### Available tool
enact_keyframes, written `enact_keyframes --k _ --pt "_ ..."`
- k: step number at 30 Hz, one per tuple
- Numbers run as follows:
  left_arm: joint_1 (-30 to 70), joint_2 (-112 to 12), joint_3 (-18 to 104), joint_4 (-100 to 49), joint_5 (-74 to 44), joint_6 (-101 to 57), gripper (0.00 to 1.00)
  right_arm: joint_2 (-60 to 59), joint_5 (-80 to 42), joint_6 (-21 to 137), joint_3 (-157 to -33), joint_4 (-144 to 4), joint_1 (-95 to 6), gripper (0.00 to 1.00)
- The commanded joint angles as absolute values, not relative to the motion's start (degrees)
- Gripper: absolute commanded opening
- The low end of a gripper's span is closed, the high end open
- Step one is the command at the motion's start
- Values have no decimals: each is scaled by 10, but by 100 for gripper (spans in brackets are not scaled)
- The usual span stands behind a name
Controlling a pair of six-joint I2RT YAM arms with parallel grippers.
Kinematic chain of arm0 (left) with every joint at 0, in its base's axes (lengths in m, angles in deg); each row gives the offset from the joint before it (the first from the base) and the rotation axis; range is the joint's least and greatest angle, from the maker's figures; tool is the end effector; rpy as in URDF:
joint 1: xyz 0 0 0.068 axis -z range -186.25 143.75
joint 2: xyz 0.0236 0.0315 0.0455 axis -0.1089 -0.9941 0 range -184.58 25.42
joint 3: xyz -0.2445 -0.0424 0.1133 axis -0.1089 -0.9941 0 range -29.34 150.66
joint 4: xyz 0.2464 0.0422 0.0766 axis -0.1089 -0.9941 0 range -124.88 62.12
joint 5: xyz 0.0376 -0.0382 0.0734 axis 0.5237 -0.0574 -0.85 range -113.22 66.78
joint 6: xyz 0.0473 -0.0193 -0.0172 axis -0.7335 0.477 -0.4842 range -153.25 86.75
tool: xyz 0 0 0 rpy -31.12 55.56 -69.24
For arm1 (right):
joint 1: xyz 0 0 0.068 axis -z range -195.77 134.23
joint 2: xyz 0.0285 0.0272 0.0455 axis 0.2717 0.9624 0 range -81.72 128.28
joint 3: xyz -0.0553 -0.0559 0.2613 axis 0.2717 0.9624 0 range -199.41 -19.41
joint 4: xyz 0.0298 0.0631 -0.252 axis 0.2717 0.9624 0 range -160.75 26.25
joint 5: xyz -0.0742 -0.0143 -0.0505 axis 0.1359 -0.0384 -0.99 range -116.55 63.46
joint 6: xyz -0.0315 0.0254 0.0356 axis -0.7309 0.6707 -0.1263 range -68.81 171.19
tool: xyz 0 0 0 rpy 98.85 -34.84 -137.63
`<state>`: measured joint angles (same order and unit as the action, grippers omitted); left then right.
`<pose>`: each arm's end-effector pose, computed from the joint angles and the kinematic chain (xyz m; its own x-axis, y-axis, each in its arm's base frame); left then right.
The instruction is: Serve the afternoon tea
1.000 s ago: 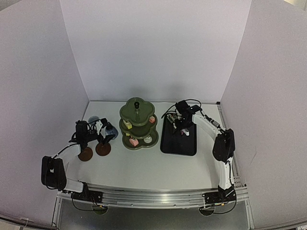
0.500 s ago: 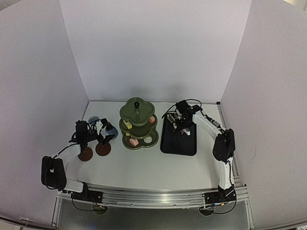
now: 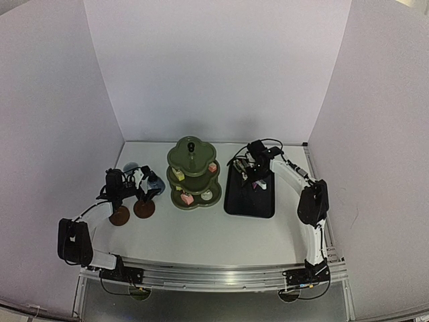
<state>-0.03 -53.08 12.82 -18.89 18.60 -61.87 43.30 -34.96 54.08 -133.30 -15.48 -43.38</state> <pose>0.2853 -0.0550 0.2291 -0.0803 0.3678 -0.9264 0.8065 0.5702 0.1565 0.4164 0.2120 0.2412 -0.8314 -0.3786 -0.4066 -0.3652 0.9240 -0.1137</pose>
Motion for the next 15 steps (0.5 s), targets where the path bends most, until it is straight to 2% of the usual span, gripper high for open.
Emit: enact_keyframes --k 1,6,11,15 --pt "2 -518 133 -194 183 -626 96 451 -319 532 -1351 -159 -432 35" --pt "2 -517 133 -194 182 -626 96 458 -322 529 -1350 -159 -432 32" --pt "2 -515 133 -194 181 -625 96 449 -336 527 -1353 -159 -432 10" --pt "1 -514 133 -192 178 -621 96 417 -339 529 -1354 -157 -432 1"
